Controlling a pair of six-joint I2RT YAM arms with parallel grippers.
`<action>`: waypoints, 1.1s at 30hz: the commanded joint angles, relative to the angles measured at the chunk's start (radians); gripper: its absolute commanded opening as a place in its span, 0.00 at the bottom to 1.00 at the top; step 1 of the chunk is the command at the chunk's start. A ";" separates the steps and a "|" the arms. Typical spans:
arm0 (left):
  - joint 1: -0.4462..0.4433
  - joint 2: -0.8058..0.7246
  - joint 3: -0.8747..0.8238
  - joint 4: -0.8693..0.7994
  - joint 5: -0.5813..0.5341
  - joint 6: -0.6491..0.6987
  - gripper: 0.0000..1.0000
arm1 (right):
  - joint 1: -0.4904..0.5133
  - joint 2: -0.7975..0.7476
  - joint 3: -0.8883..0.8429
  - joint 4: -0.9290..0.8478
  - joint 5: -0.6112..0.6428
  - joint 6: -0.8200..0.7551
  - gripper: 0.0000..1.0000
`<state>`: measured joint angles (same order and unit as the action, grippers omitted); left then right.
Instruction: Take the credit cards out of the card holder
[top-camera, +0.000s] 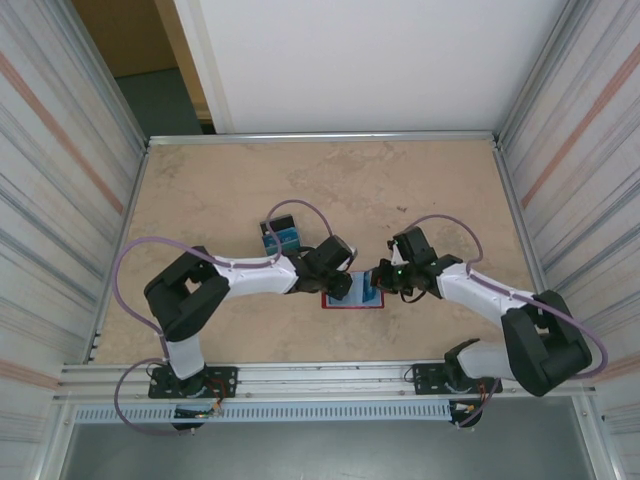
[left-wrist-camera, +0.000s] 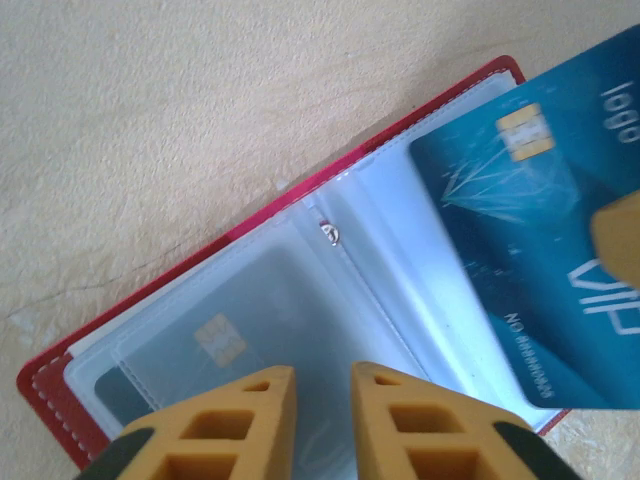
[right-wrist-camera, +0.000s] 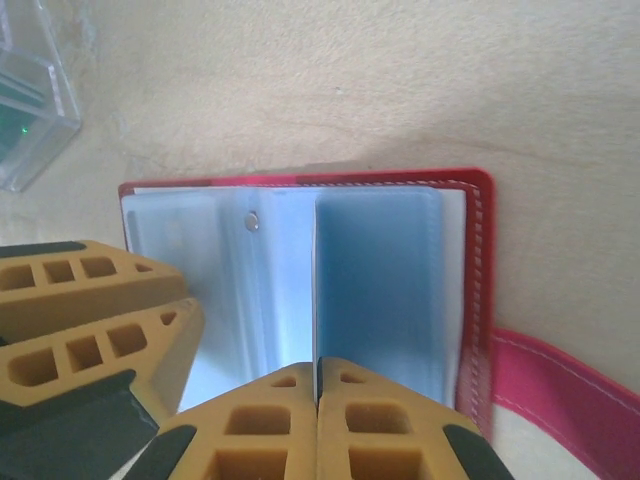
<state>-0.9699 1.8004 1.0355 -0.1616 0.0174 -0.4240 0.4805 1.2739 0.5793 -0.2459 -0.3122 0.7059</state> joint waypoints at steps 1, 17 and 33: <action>0.007 -0.054 -0.018 -0.043 -0.012 -0.004 0.29 | 0.004 -0.059 0.039 -0.090 0.060 -0.064 0.04; 0.054 -0.428 -0.103 -0.048 -0.112 0.191 0.63 | 0.080 -0.222 0.144 -0.114 0.014 -0.320 0.01; 0.281 -0.728 -0.246 0.049 0.550 0.616 0.61 | 0.224 -0.144 0.381 -0.259 -0.221 -0.709 0.02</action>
<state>-0.6949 1.0916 0.7959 -0.1215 0.3840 0.0639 0.6853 1.1118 0.9154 -0.4431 -0.4526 0.1059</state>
